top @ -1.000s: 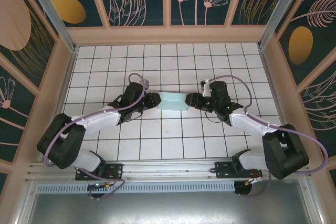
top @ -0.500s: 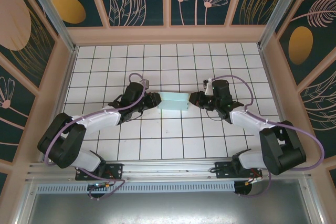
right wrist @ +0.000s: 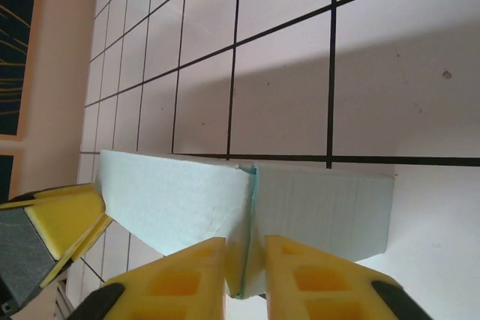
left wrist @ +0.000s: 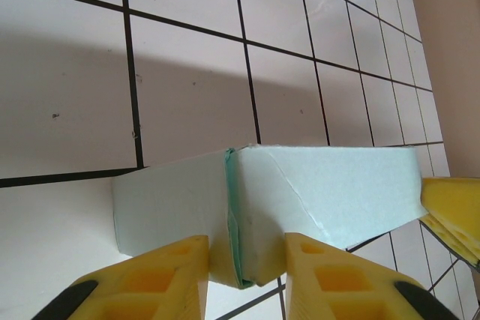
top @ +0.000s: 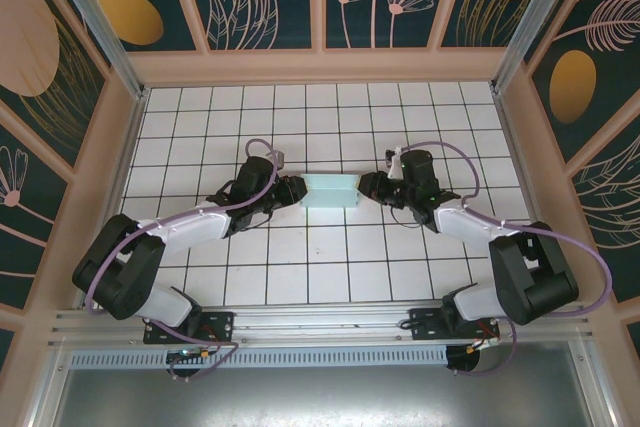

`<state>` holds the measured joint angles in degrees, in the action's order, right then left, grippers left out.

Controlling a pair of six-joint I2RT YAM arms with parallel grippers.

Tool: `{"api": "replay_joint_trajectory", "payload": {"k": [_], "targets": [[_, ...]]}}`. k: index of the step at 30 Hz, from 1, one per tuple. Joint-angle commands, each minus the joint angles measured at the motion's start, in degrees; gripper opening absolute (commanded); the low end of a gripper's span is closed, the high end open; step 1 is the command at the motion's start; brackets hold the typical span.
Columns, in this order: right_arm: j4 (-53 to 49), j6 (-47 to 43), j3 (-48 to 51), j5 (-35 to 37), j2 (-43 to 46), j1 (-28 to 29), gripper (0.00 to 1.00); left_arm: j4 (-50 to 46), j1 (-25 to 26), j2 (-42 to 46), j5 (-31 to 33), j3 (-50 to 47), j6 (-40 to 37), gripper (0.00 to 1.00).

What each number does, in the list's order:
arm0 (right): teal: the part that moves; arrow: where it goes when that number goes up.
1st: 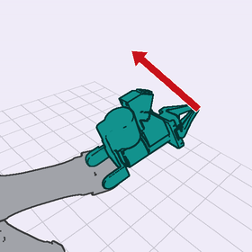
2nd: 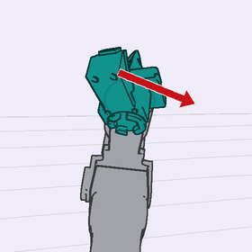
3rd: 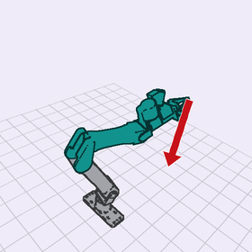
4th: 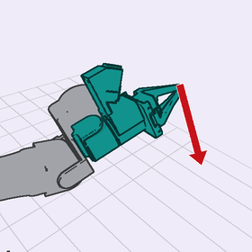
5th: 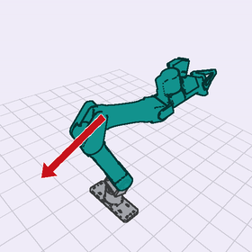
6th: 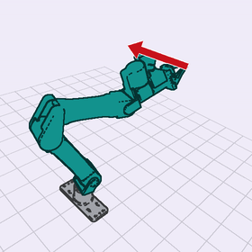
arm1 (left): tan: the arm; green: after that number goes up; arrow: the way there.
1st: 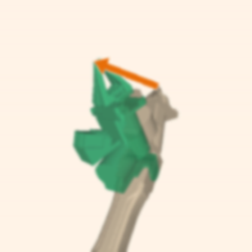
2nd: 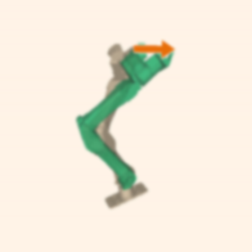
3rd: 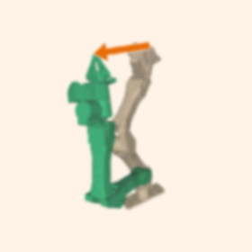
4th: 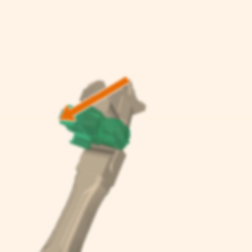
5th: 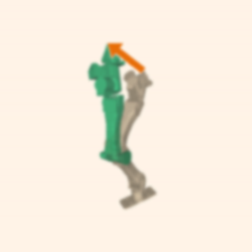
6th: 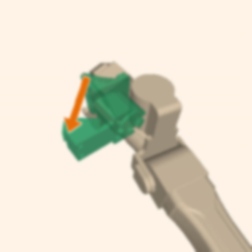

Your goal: Fold the paper box

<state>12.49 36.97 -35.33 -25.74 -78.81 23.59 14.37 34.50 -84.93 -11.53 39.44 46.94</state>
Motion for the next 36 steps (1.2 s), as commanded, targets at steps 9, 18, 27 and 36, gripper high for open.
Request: {"api": "replay_joint_trajectory", "payload": {"k": [9,18,27,36], "targets": [[-7.13,-4.79,-9.02,10.19,-8.09,7.43,0.74,-11.82,0.12,-4.29,0.31,-2.07,-2.18,0.28],[-9.06,-5.31,-9.22,13.41,-11.11,7.43,0.48,-9.56,0.01,-0.61,-4.46,0.14,-0.27,0.53],[-8.51,-5.51,-9.05,13.52,-11.63,7.43,0.47,-12.88,-2.42,0.55,-2.95,7.25,-2.06,0.67],[-8.53,-5.86,-8.74,13.7,-11.34,7.43,0.47,-11.07,-5.12,0.57,-4.8,5.82,-1.25,0.54]]}}
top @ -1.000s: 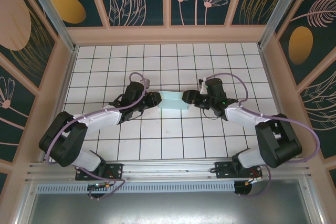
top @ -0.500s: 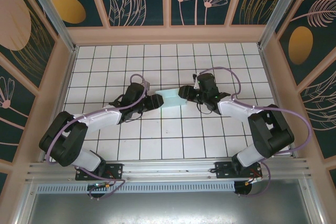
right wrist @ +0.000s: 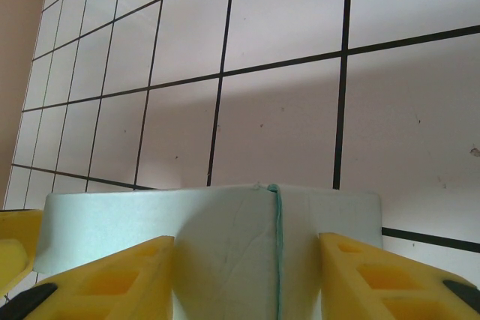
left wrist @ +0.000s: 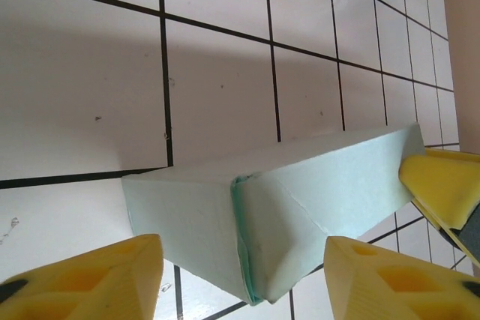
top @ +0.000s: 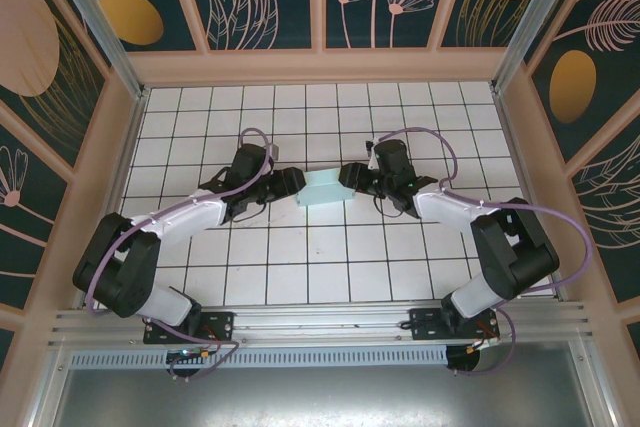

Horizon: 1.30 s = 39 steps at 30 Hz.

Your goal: Fold the paper box

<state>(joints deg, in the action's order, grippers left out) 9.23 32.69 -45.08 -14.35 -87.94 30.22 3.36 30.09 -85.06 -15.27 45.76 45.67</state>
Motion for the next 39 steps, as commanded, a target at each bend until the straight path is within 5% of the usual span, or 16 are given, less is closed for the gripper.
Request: {"api": "replay_joint_trajectory", "payload": {"k": [1,15,20,22,25,28,39], "targets": [[-5.18,-1.57,1.05,2.23,-2.27,0.81,0.47,0.47,-0.98,0.52,-1.08,-1.15,0.19,0.5],[-4.81,-3.3,0.48,1.47,-0.99,0.72,0.41,5.86,-1.14,-5.27,-3.8,-8.23,1.8,0.1],[-4.77,-6.37,-0.66,2.27,2.28,0.72,0.58,3.82,-1.19,-5.21,-2.23,-6.06,-0.05,0.07],[-5.11,-9.71,-1.08,2.95,4.31,0.72,0.67,1.95,-1.15,-5.28,-1.26,-3.86,-1.53,0.12],[-6.06,-18.27,-1.41,5.88,8.56,0.63,0.85,-0.86,-1.09,-5.99,-1.47,0.36,-4.4,0.39],[-8.23,-28.04,-2.22,5.55,12.18,0.46,0.97,-4.15,-1.12,-6.21,0.13,4.99,-6.87,0.54],[-28.22,-62.97,-16.23,-4.89,9.41,0.52,0.99,-11.59,-3.35,-5.12,9.93,19.54,-17.66,0.96]]}}
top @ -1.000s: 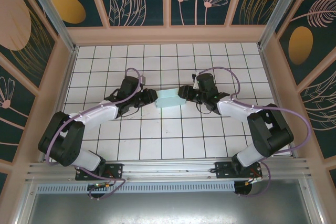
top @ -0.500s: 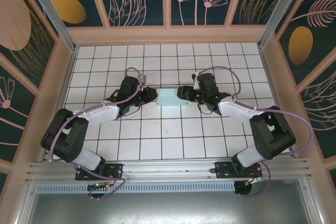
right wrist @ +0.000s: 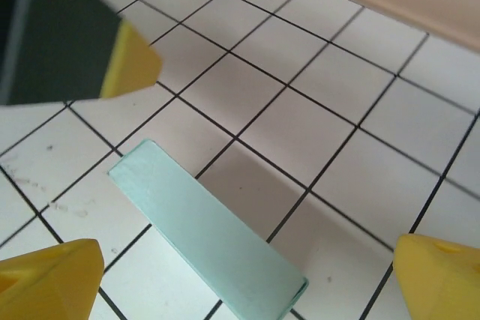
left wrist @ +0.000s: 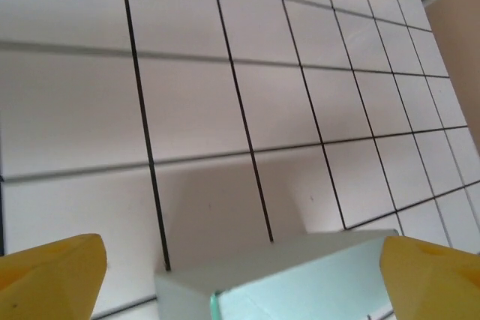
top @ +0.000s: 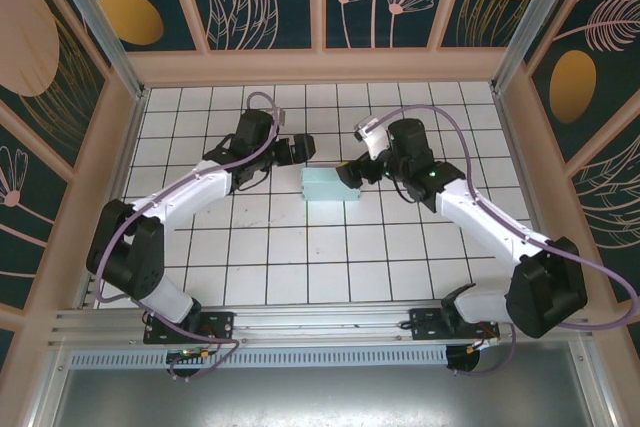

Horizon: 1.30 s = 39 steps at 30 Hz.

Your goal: Fold the paper box

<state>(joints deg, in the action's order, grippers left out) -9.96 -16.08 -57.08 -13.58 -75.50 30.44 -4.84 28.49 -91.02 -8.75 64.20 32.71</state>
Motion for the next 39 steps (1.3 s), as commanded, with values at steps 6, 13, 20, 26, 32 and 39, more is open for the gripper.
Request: {"api": "replay_joint_trajectory", "payload": {"k": [6,13,20,26,32,39], "targets": [[-23.14,-27.32,-17.0,-10.79,-14.34,2.52,0.99,-0.96,-8.1,1.54,-1.16,-2.59,-4.84,0.98],[-32.07,-30.95,-30.38,-13.17,-28.58,4.17,0.97,0.84,-10.37,2.55,-2.54,-7.05,-4.87,0.99],[-35.64,-32.54,-40.76,-11.91,-39.95,5.74,0.89,0.9,-10.91,0.6,-3.73,-6.91,-5.54,0.98],[-41.53,-35.02,-48.18,-11.43,-45.95,5.77,0.79,1.06,-11.21,-0.03,-3.74,-7.1,-5.77,0.98],[-42.59,-36.81,-49.48,-11.73,-46.67,5.68,0.58,0.91,-11.42,-1.16,-3.86,-6.59,-5.88,0.98],[-40.67,-36.53,-47.93,-8.86,-44.54,5.69,0.43,0.97,-11.44,-2.3,-4.61,-6.0,-5.81,0.98]]}}
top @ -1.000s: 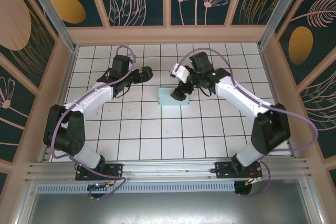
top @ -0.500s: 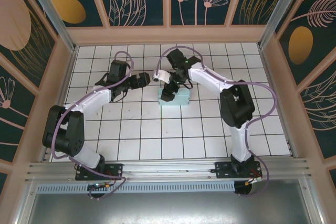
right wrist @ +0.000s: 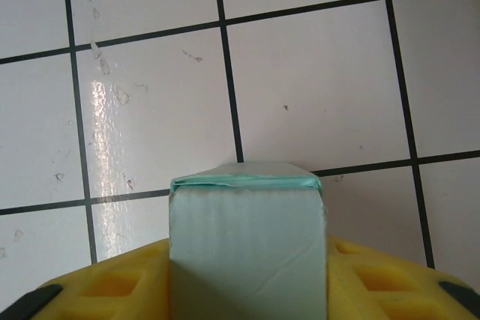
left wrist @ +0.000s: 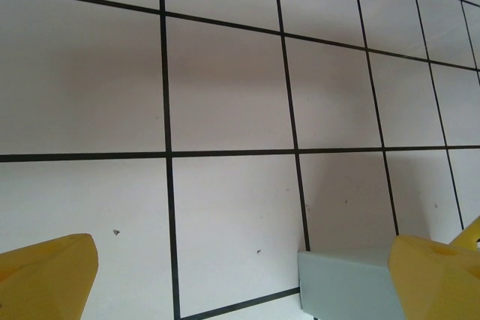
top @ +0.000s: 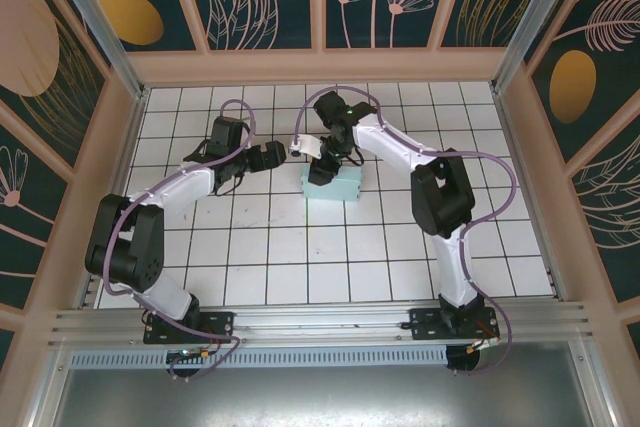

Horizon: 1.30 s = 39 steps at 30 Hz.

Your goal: Fold the paper box

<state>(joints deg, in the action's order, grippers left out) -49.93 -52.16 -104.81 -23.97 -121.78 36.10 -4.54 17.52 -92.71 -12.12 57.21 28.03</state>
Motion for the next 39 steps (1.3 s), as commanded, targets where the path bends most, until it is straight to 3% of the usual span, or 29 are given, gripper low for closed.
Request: {"api": "replay_joint_trajectory", "payload": {"k": [1,5,9,15,20,28,31,34,35,37,39], "targets": [[-0.29,-0.27,0.12,2.0,2.2,0.06,0.42,0.67,-0.45,-0.63,-1.25,1.02,-1.17,0.99],[1.69,0.77,1.1,3.37,4.32,0.35,0.4,1.29,-0.42,-0.8,-0.8,0.38,-0.9,0.98],[8.0,2.0,4.23,9.8,6.88,1.66,0.26,2.75,-1.05,-1.72,-1.97,-0.38,0.32,0.98],[15.5,3.25,6.98,19.05,8.69,3.43,0.29,4.8,-2.0,-2.04,-2.16,-1.19,1.4,0.98],[26.95,0.82,11.25,31.53,8.89,7.4,0.3,8.85,-4.91,-2.39,-5.65,-5.44,5.18,0.99],[48.74,-2.84,21.96,40.89,7.99,11.07,0.29,9.97,-5.7,-2.46,-6.08,-6.74,5.63,0.98],[50.43,-2.48,23.72,42.69,6.52,11.63,0.3,10.22,-5.73,-2.48,-6.39,-7.02,5.63,0.98],[51.16,-1.58,25.57,41.17,6.7,11.73,0.38,10.16,-5.74,-2.33,-6.47,-7.14,5.54,0.98],[51.88,-1.21,26.16,40.8,7.13,11.65,0.46,10.16,-5.68,-2.26,-6.43,-7.07,5.46,0.98],[52.54,-0.68,26.9,39.56,8.07,11.41,0.77,10.24,-5.78,-2.06,-6.27,-7.06,5.21,0.99],[52.61,0.42,26.96,38.61,9.04,11.02,0.92,10.66,-5.76,-1.88,-6.05,-7.27,4.72,0.99]]}}
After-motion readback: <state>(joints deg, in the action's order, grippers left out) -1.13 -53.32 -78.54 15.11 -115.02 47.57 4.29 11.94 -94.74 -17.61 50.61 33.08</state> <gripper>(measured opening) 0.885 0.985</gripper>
